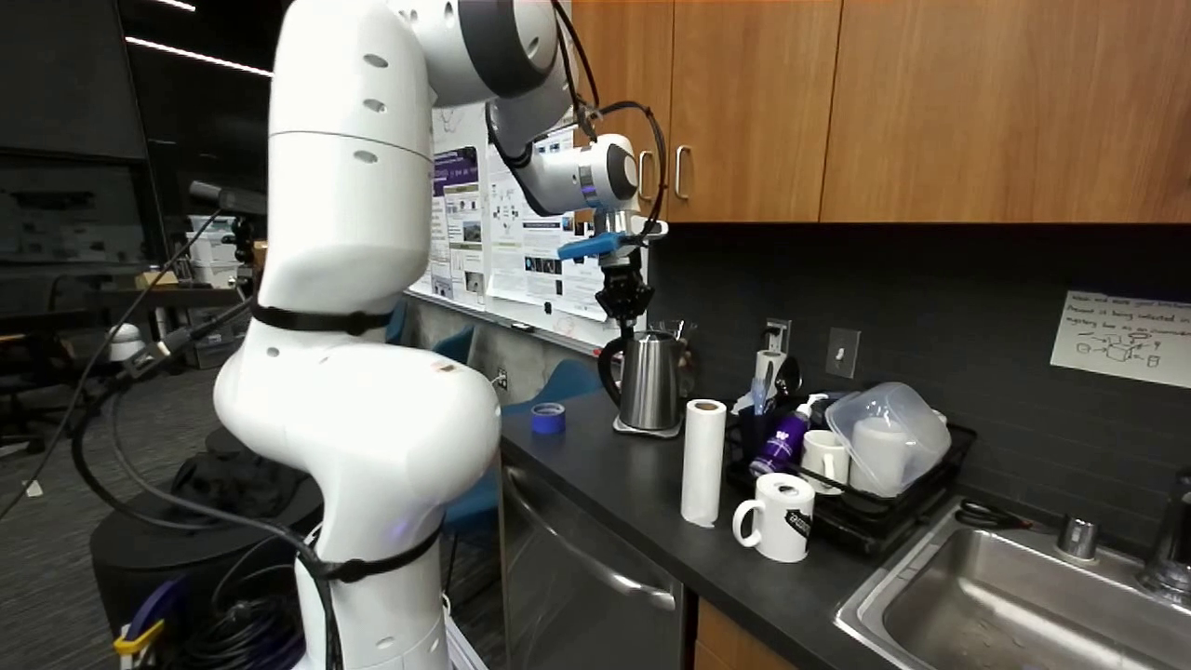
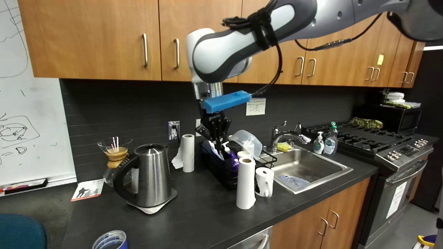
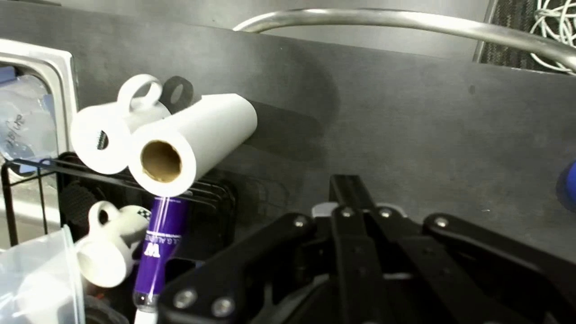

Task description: Slide the blue masking tape to the left

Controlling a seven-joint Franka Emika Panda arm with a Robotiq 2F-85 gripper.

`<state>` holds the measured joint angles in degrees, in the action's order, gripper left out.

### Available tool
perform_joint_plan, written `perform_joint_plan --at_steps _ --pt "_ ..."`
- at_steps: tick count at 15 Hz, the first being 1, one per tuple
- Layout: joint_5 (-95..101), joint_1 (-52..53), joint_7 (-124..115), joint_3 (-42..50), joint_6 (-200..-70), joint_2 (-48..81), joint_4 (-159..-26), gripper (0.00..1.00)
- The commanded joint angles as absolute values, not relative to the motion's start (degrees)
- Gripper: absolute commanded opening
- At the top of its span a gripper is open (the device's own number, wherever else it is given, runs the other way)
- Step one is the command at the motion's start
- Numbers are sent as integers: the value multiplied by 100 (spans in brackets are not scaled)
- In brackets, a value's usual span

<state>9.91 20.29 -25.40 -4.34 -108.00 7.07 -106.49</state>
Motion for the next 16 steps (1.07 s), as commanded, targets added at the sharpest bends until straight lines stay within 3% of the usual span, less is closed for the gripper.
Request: perform_joint_plan --at_steps 1,9,11,12,13,16 --pt "824 1619 -2606 -635 -11225 -390 -12071 0" --pt "340 1116 -2542 -829 -11676 -1582 -13671 1" --pt "276 1042 -2538 -876 -11683 -1696 -13790 29" --pt "374 1009 -2501 -931 -11568 -1413 -13537 34" --pt "372 985 -2497 -953 -11569 -1450 -13577 14" --pt "377 959 -2500 -994 -11569 -1436 -13573 33"
